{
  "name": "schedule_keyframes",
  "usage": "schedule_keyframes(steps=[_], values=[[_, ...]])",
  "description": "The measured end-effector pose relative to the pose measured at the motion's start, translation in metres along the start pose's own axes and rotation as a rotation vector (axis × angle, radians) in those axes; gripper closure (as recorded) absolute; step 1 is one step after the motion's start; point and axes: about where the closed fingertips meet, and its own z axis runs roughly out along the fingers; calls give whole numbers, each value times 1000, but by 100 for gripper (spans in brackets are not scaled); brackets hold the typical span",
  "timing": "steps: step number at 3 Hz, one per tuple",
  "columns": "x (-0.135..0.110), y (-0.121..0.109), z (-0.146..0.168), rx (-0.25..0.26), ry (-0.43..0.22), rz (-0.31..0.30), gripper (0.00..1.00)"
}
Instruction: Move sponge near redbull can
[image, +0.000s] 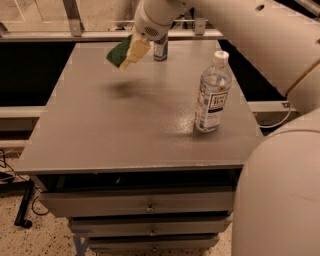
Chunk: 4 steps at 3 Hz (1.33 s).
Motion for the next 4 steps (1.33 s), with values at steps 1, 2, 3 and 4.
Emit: schedule_keyframes(steps=[1,2,3,4], values=[[51,-21,-21,32,134,-1,100],[99,-40,-36,65,208,26,100],[139,-56,-41,109,228,76,100],[168,-75,-41,150,233,113,100]])
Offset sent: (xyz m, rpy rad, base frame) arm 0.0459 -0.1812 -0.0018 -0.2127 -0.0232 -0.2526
